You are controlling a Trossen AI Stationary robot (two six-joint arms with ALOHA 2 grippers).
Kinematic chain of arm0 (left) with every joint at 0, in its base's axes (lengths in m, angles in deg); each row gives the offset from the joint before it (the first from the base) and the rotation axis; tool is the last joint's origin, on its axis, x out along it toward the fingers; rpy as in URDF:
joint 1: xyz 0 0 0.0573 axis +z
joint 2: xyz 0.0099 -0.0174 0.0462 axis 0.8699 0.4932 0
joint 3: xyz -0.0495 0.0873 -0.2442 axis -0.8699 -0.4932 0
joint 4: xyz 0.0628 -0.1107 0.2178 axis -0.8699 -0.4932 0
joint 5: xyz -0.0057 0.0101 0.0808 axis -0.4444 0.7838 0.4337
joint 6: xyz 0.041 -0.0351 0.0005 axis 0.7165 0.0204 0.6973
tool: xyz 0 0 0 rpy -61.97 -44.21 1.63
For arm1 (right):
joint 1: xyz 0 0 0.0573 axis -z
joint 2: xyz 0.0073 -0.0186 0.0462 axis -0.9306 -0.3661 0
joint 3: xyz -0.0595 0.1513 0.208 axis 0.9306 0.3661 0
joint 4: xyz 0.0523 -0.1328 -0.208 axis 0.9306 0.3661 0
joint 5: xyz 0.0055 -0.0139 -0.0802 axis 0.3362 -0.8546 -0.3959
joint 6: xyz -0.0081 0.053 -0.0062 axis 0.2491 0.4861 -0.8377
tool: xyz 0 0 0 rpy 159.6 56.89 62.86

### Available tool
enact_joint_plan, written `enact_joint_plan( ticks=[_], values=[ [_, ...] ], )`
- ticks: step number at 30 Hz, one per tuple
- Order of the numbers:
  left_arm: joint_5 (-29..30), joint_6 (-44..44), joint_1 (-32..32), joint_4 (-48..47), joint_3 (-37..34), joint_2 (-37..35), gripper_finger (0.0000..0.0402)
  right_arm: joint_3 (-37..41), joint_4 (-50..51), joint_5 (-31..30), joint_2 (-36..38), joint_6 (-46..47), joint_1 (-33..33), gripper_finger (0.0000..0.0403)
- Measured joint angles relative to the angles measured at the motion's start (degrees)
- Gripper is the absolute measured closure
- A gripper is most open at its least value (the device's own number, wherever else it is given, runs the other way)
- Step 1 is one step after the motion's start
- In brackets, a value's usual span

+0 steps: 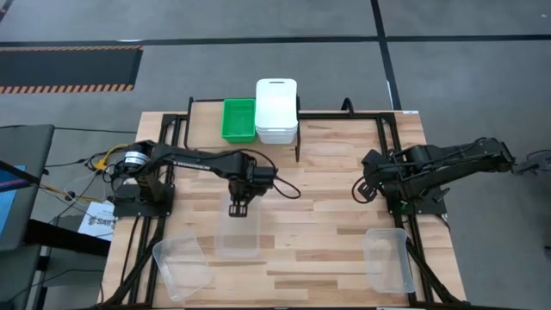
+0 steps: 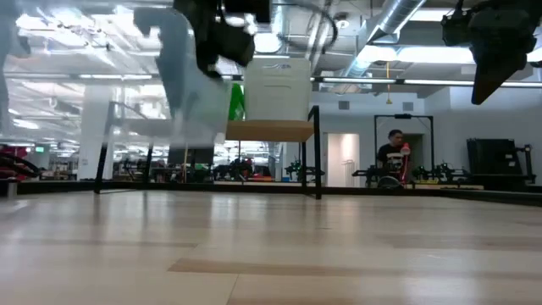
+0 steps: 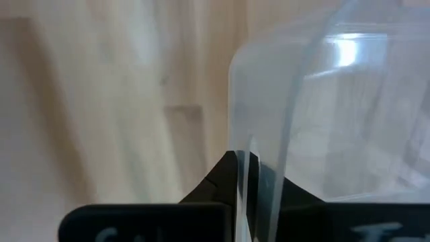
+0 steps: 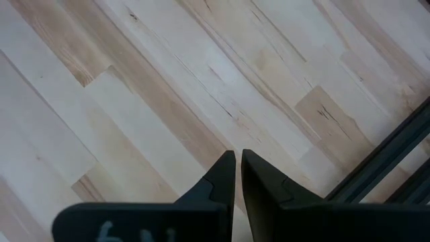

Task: Stack baskets on shelf by color
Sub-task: Put the middle transparent bin on the shelf

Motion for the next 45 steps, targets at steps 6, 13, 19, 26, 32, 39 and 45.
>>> enact_joint_plan(
  ticks=[6,13,19,26,32,39,45],
  values=[
    [10.27,1.42,1.56,-13.2,12.88,0.0,0.0401,0.0,0.0,-0.03,0.0,-0.18,0.0,0.0351],
    [15.11,1.61,6.04,-15.52,20.41,-2.5,0.0401,0.0,-0.04,-0.23,0.02,-0.68,0.0,0.0351],
    [16.07,0.72,10.65,-15.65,19.76,-6.15,0.0401,0.0,-0.05,-0.25,0.01,-0.59,0.0,0.0351],
    [5.59,2.77,11.77,-15.43,16.36,-6.19,0.0401,0.0,-0.08,-0.27,0.0,-0.58,0.0,0.0351],
    [3.02,4.27,8.66,-15.47,3.04,-6.1,0.0401,0.0,-0.04,-0.32,0.02,-0.59,0.0,0.0351],
    [0.98,8.2,4.87,-6.44,-9.15,-6.14,0.0401,0.0,-0.02,-0.34,0.02,-1.72,0.0,0.0351],
    [1.63,9.08,4.29,3.3,-14.17,-6.14,0.0395,0.0,-0.02,-0.36,0.0,-2.66,0.0,0.0351]
  ],
)
